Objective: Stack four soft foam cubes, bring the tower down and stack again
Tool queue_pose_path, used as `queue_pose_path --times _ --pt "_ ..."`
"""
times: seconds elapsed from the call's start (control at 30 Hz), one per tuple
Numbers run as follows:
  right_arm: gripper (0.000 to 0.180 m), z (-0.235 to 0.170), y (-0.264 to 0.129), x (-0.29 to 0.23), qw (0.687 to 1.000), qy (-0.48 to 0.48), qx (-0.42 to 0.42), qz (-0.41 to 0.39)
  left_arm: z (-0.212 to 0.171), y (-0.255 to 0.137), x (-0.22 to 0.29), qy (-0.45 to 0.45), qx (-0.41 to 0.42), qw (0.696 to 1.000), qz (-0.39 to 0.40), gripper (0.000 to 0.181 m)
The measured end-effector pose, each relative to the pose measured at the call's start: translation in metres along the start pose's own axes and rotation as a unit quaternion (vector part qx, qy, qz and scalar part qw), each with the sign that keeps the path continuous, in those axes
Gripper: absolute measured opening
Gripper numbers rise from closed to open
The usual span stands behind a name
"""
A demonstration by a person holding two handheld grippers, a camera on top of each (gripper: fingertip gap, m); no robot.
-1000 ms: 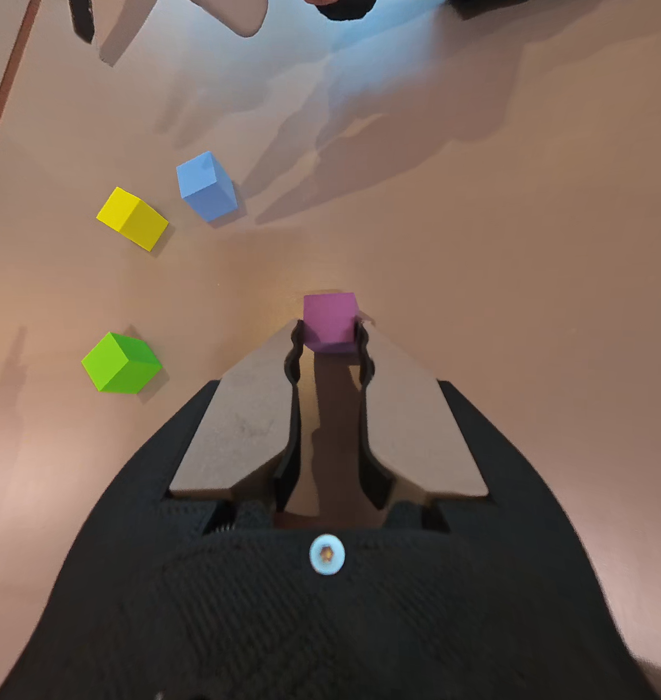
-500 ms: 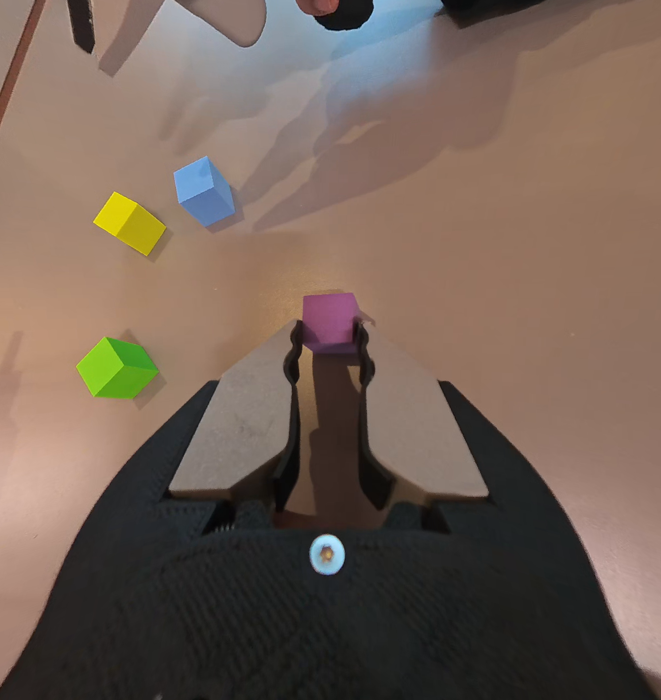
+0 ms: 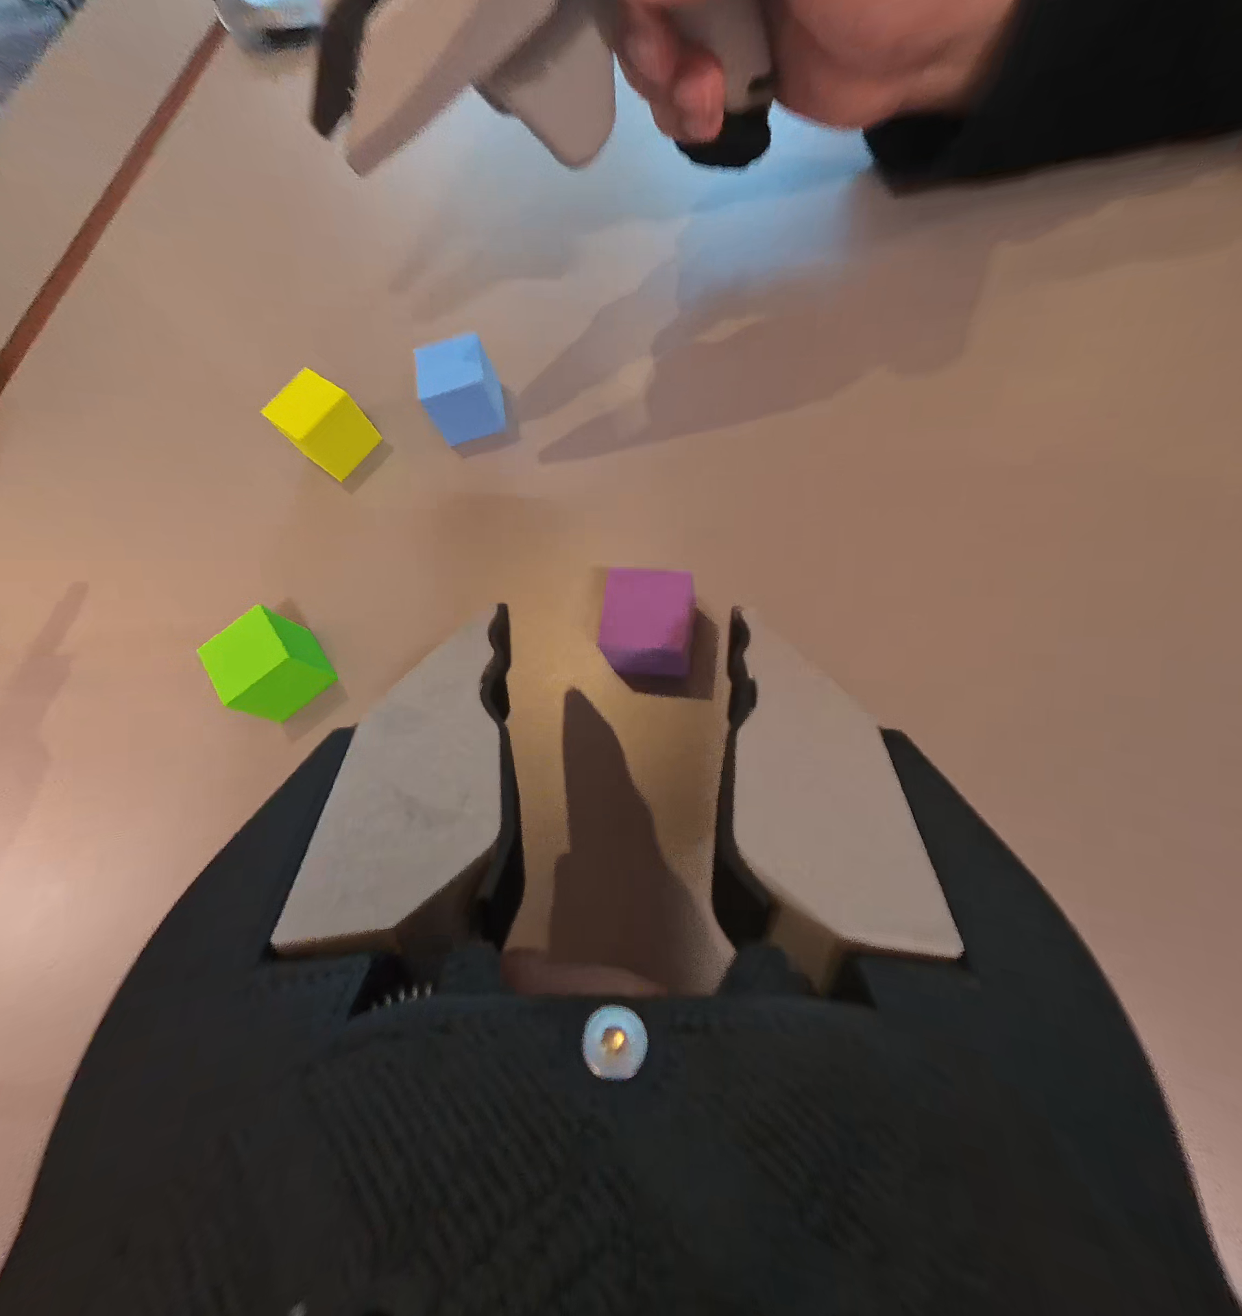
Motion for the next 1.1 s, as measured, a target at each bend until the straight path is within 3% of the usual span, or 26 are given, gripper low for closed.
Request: queue_pose_path --times 0.13,0.2,0.33,0.4,0.87,0.9,0.97,1.1 --pt "0.018 0.001 -0.001 0.000 1.000 0.000 0.004 0.000 0.005 -0.013 -0.014 -0.047 0.063 0.996 0.033 0.057" --pt "0.018 0.001 -0.002 -0.001 1.000 0.000 0.005 0.001 0.003 -0.013 -0.028 -0.076 0.065 0.991 0.090 0.052" --pt "0.018 0.001 -0.001 -0.001 1.000 -0.001 0.003 0.001 -0.017 0.000 -0.058 -0.141 -0.002 0.960 0.241 0.053" --pt "0.018 0.001 -0.001 -0.001 1.000 -0.003 0.003 0.001 -0.029 0.009 -0.066 -0.153 -0.050 0.947 0.278 0.053" --pt "0.018 -0.004 0.005 -0.001 1.000 -0.001 -0.008 -0.001 -0.037 0.039 -0.084 -0.260 -0.113 0.935 0.214 0.055" --pt "0.018 -0.004 0.005 -0.001 1.000 -0.001 -0.008 -0.001 -0.037 0.039 -0.085 -0.261 -0.112 0.934 0.216 0.052" --pt "0.018 -0.005 0.006 -0.001 1.000 0.000 -0.010 -0.001 -0.036 0.037 -0.085 -0.264 -0.101 0.934 0.217 0.026" --pt "0.018 -0.005 0.006 -0.001 1.000 0.000 -0.013 0.002 -0.032 0.032 -0.083 -0.259 -0.059 0.943 0.199 0.026"
Point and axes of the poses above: each gripper's, where its closed fingertips meet, y out along the fingers, z out of its top, x = y × z across the jaws, the point moved 9 cm from there along -y, back along the fingers, and after that the axes turned 12 degrees about y, right-handed, at the moved point
